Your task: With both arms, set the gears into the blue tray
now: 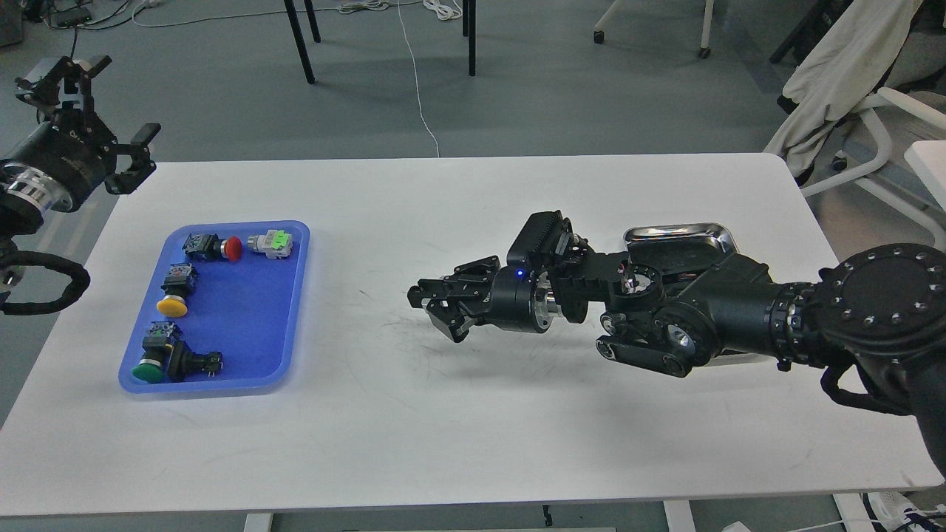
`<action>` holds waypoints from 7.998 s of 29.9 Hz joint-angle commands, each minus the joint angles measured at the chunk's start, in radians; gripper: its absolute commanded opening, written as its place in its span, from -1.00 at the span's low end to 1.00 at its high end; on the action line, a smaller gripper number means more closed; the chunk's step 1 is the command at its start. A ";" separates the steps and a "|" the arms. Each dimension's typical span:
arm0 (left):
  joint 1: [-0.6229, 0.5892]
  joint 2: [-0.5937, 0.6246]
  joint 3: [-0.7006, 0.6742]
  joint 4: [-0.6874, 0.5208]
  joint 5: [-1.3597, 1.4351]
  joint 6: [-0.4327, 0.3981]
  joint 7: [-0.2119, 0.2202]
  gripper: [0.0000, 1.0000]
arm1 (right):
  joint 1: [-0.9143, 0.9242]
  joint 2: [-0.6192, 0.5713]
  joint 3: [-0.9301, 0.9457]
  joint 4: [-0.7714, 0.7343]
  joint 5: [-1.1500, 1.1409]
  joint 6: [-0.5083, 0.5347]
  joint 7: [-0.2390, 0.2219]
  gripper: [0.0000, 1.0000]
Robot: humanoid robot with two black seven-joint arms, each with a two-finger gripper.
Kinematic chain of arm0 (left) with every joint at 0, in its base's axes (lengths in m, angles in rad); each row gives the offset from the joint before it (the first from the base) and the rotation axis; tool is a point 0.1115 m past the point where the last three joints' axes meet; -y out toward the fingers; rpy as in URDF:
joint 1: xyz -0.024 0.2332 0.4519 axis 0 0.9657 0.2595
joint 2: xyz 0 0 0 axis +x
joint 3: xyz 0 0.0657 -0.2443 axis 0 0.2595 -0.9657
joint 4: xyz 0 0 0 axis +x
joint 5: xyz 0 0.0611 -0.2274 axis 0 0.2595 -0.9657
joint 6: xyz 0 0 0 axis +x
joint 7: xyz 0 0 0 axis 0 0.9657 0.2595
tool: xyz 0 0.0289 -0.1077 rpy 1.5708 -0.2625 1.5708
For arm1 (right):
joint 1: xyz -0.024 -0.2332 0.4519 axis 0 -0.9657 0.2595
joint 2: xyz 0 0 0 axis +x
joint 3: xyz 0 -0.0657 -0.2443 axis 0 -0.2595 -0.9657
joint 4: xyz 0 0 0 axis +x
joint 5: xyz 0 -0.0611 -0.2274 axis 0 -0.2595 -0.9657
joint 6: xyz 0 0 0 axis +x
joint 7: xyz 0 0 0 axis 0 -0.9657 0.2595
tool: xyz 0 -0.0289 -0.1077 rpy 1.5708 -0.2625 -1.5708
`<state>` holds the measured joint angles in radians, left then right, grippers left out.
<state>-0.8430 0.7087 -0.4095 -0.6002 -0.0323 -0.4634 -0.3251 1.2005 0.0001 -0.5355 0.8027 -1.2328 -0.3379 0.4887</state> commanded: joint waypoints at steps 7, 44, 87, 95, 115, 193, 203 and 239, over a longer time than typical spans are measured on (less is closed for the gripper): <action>0.001 0.020 0.000 -0.003 0.000 -0.004 0.000 0.97 | -0.055 0.000 -0.001 -0.003 -0.083 -0.003 0.000 -0.98; 0.007 0.064 0.000 -0.050 0.000 0.002 -0.002 0.97 | -0.096 0.000 -0.006 -0.048 -0.122 0.005 0.000 0.05; 0.001 0.179 0.116 -0.329 0.250 -0.025 0.011 0.97 | -0.010 -0.253 0.454 -0.154 0.544 0.014 0.000 0.74; -0.001 0.262 0.146 -0.579 0.457 0.086 0.021 0.97 | -0.021 -0.344 0.463 -0.155 0.870 0.016 0.000 0.79; 0.004 0.379 0.224 -0.975 0.862 0.309 -0.005 0.96 | -0.180 -0.451 0.632 -0.138 1.184 0.097 0.000 0.87; 0.332 0.132 -0.522 -0.360 0.224 0.126 0.126 0.95 | -0.291 -0.439 0.670 -0.146 1.173 0.122 0.000 0.88; 0.344 0.132 -0.474 -0.490 0.314 0.131 0.130 0.95 | -0.294 -0.373 0.680 -0.175 1.173 0.122 0.000 0.87; -0.053 0.161 0.124 -1.053 1.489 0.275 0.075 0.96 | -0.275 -0.342 0.687 -0.211 1.171 0.122 0.000 0.89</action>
<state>-0.8871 0.9048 -0.2886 -1.6378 1.3732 -0.2122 -0.2482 0.9218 -0.3393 0.1539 0.5907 -0.0614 -0.2147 0.4887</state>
